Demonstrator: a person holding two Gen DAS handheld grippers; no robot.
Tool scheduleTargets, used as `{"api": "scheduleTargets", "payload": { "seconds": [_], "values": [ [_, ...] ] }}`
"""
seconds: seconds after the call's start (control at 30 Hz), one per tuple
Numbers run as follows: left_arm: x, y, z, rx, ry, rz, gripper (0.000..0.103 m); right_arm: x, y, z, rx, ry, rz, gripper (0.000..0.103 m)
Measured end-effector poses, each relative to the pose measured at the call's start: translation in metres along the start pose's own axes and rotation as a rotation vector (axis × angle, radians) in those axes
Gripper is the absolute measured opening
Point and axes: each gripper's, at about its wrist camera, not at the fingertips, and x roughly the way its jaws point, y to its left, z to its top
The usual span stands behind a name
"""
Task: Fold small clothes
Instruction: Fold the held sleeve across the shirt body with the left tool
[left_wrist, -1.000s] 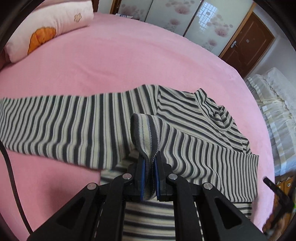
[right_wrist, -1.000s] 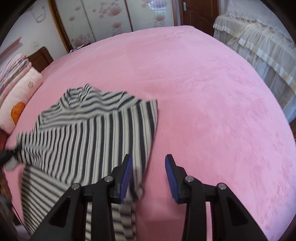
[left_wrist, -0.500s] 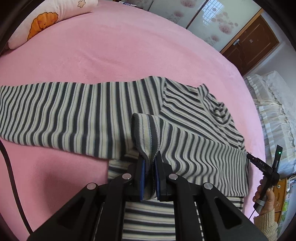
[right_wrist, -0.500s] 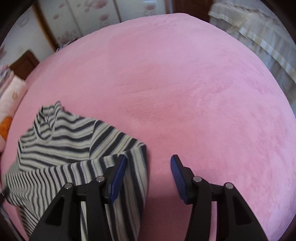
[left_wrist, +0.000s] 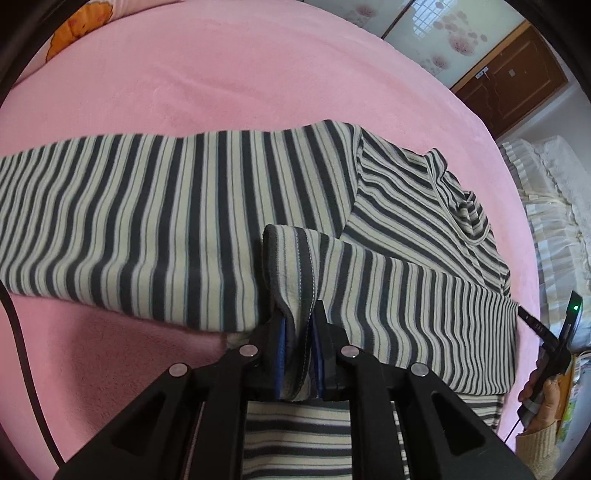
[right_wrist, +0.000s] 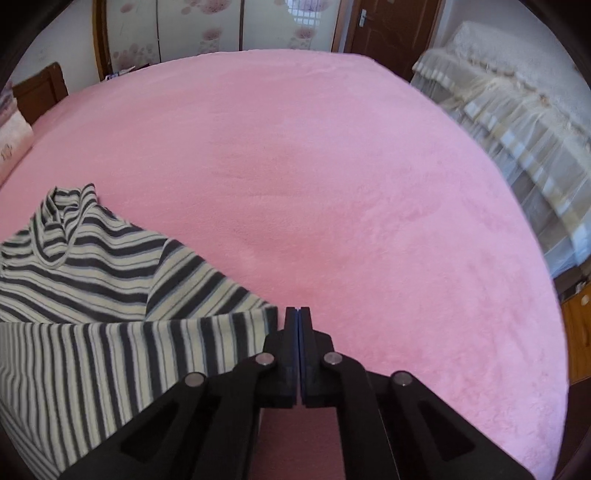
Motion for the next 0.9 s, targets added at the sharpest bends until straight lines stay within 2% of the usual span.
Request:
{"api": "scheduleTargets", "payload": {
  "seconds": [0.1,0.17,0.27,0.33,0.4,0.47,0.53,0.87,0.9],
  "values": [
    [-0.007,-0.002,0.000,0.006,-0.008,-0.010,0.011,0.000,-0.011,0.000,0.069,0.023,0.093,0.001],
    [-0.012,-0.006,0.003,0.024,-0.022,-0.007,0.011,-0.003,-0.015,0.001,0.087,0.018,0.126,0.005],
    [-0.017,-0.014,0.008,0.058,-0.044,0.013,0.011,-0.007,-0.014,-0.001,0.076,0.011,0.130,0.018],
    [-0.015,-0.017,0.010,0.060,-0.034,0.028,0.011,-0.010,-0.014,0.001,0.069,0.009,0.137,0.031],
    [-0.010,-0.017,0.010,0.053,-0.015,0.050,0.013,-0.011,-0.012,0.000,0.068,0.012,0.146,0.036],
    [-0.006,-0.016,0.009,0.050,-0.015,0.079,0.022,-0.012,-0.009,-0.002,0.076,0.020,0.163,0.041],
    [-0.006,-0.015,0.008,0.048,-0.026,0.091,0.024,-0.009,-0.009,0.000,0.084,0.031,0.165,0.046],
    [-0.010,-0.004,0.010,0.043,-0.041,0.097,0.025,0.013,-0.001,0.000,0.100,0.069,0.137,0.047],
    [-0.009,-0.005,0.010,0.044,-0.041,0.101,0.025,0.014,0.001,0.000,0.089,0.064,0.132,0.038]
  ]
}}
